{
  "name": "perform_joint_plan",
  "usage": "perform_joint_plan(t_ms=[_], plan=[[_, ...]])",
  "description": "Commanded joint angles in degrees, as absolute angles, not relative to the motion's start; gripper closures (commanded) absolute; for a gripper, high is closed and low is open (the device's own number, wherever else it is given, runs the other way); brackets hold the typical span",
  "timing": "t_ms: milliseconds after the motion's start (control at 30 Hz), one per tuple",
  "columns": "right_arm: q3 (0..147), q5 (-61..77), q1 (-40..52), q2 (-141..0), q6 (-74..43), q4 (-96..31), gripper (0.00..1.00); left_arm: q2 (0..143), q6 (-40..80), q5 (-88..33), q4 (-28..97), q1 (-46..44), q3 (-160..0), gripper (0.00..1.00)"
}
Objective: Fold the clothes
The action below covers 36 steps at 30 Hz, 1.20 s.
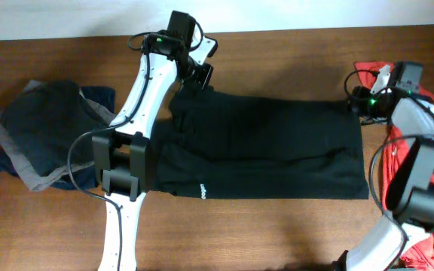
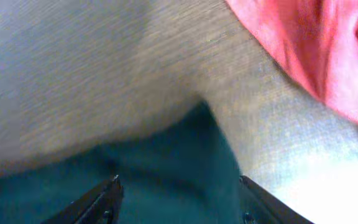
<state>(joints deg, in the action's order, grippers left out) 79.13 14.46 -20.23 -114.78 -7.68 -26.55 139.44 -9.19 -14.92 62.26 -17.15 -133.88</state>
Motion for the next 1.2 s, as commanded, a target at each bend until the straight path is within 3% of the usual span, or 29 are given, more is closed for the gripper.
perform_joint_plan(t_ms=[0, 233, 300, 367, 467, 633, 833, 1167], plan=[[86.15, 14.17, -20.38, -120.66, -7.73, -27.51, 0.38, 137.97, -9.06, -15.18, 64.58, -17.10, -134.52, 1.00], [89.86, 13.45, -20.38, -125.56, -7.73, -28.32, 0.39, 137.97, -9.10, -15.16, 67.20, -17.10, -134.52, 1.00], [89.86, 12.16, -20.38, -125.80, -7.73, -29.10, 0.48, 137.97, -9.10, -15.14, 67.72, -17.10, -134.52, 1.00], [89.84, 10.46, -20.38, -125.95, -7.73, -30.68, 0.69, 137.97, -9.08, -15.07, 67.96, -17.10, -134.52, 1.00], [89.86, 8.51, -20.40, -125.95, -7.73, -30.89, 0.73, 137.86, -9.08, -14.26, 68.47, -17.10, -134.52, 1.00], [92.42, 8.78, -20.45, -124.88, -5.13, -34.35, 0.91, 136.38, -9.10, -11.38, 70.63, -17.10, -134.52, 1.00], [95.81, 8.51, -20.45, -119.72, -3.18, -43.33, 0.96, 132.31, -9.10, -6.39, 74.52, -17.10, -134.52, 1.00], [95.92, 6.92, -20.45, -107.35, -3.38, -60.73, 0.96, 130.50, -9.10, -2.04, 85.06, -17.10, -134.52, 1.00]])
